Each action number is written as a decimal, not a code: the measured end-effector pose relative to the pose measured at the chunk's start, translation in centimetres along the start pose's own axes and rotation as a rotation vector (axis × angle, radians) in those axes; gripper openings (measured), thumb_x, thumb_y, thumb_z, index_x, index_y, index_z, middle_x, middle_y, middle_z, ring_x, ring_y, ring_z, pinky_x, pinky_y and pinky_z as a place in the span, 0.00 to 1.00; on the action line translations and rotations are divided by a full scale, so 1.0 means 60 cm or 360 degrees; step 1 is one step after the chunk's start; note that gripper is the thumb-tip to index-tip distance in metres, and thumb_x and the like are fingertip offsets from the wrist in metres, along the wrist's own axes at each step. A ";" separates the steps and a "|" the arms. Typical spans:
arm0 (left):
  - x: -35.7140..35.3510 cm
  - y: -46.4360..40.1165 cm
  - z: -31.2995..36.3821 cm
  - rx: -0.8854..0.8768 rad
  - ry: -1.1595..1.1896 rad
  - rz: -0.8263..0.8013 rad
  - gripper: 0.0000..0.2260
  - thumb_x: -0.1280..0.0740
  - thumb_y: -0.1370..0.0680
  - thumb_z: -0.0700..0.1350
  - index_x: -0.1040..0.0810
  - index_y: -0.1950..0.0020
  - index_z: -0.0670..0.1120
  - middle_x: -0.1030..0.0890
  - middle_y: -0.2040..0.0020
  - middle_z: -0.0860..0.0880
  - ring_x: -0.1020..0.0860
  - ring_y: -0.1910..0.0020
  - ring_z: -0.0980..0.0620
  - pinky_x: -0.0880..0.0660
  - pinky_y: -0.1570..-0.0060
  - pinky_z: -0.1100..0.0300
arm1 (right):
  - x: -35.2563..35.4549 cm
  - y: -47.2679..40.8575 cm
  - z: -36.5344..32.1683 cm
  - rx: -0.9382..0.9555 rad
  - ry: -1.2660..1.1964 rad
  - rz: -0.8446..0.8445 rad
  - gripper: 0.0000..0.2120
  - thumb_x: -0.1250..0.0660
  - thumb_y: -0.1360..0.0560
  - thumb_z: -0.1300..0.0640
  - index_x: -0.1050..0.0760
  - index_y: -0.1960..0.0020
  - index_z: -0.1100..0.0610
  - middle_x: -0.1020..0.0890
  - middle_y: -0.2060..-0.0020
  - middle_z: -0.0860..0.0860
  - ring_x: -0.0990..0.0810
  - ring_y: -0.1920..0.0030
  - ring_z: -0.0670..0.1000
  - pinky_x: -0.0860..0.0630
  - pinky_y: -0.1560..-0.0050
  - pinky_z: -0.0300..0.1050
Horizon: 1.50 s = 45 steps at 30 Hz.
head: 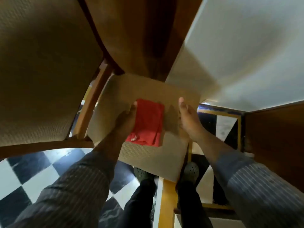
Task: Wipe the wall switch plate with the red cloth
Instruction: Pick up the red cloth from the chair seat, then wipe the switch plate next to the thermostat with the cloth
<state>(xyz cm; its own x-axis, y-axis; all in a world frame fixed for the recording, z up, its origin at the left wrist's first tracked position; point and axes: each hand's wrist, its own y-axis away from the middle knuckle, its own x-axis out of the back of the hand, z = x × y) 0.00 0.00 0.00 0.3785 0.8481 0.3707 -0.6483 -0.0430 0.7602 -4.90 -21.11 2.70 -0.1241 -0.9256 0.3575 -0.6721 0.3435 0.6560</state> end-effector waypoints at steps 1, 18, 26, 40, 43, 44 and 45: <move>-0.004 -0.015 -0.007 -0.0018 -0.0060 0.0038 0.38 0.49 0.22 0.72 0.23 0.36 0.41 0.20 0.35 0.40 0.20 0.43 0.41 0.23 0.43 0.50 | -0.017 -0.013 0.004 -0.0034 0.0050 -0.0017 0.39 0.50 0.32 0.20 0.24 0.40 0.48 0.22 0.54 0.42 0.21 0.50 0.47 0.25 0.41 0.54; -0.066 -0.096 -0.044 -0.0055 -0.0365 0.0092 0.17 0.31 0.22 0.46 0.21 0.35 0.40 0.18 0.37 0.38 0.21 0.38 0.37 0.25 0.39 0.53 | -0.144 -0.088 0.071 -0.0107 0.0021 -0.0034 0.08 0.33 0.24 0.63 0.20 0.46 0.59 0.17 0.54 0.52 0.18 0.52 0.53 0.25 0.54 0.44; -0.061 0.006 0.030 -0.0126 0.0216 -0.0124 0.16 0.34 0.19 0.43 0.23 0.31 0.44 0.18 0.36 0.43 0.20 0.42 0.46 0.25 0.42 0.54 | -0.025 -0.039 0.029 0.0084 -0.0047 -0.0085 0.10 0.34 0.21 0.62 0.22 0.44 0.50 0.16 0.51 0.46 0.17 0.51 0.48 0.22 0.53 0.42; -0.076 0.267 0.333 -0.0760 0.0309 -0.0331 0.05 0.31 0.21 0.40 0.22 0.55 0.49 0.18 0.55 0.48 0.21 0.57 0.49 0.26 0.53 0.55 | 0.295 0.178 -0.171 0.0554 -0.0417 0.0297 0.07 0.36 0.20 0.63 0.22 0.47 0.53 0.15 0.52 0.51 0.16 0.59 0.45 0.20 0.65 0.36; -0.094 0.332 0.408 -0.0938 0.0351 -0.0369 0.06 0.30 0.21 0.40 0.22 0.56 0.48 0.17 0.57 0.46 0.20 0.57 0.46 0.25 0.51 0.50 | 0.380 0.225 -0.212 0.0716 -0.0444 0.0421 0.08 0.36 0.20 0.65 0.22 0.43 0.59 0.16 0.48 0.57 0.16 0.50 0.53 0.18 0.50 0.47; -0.102 0.354 0.432 -0.0994 0.0365 -0.0383 0.04 0.30 0.21 0.41 0.21 0.54 0.48 0.16 0.55 0.46 0.19 0.55 0.45 0.23 0.49 0.48 | 0.407 0.243 -0.224 0.0775 -0.0459 0.0456 0.07 0.36 0.20 0.65 0.22 0.45 0.58 0.16 0.48 0.57 0.16 0.50 0.53 0.19 0.48 0.49; -0.110 0.378 0.457 -0.1048 0.0380 -0.0393 0.02 0.31 0.21 0.42 0.21 0.51 0.48 0.16 0.51 0.45 0.17 0.51 0.44 0.21 0.47 0.47 | 0.435 0.260 -0.236 0.0842 -0.0485 0.0487 0.07 0.36 0.20 0.66 0.22 0.47 0.56 0.15 0.50 0.55 0.16 0.51 0.51 0.19 0.49 0.48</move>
<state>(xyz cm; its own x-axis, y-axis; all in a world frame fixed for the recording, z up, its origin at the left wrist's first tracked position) 0.93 -21.07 29.40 0.4592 0.8871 0.0472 -0.8532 0.4256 0.3015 -8.30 -37.64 31.69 -0.5133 -0.8292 0.2213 -0.8309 0.5447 0.1140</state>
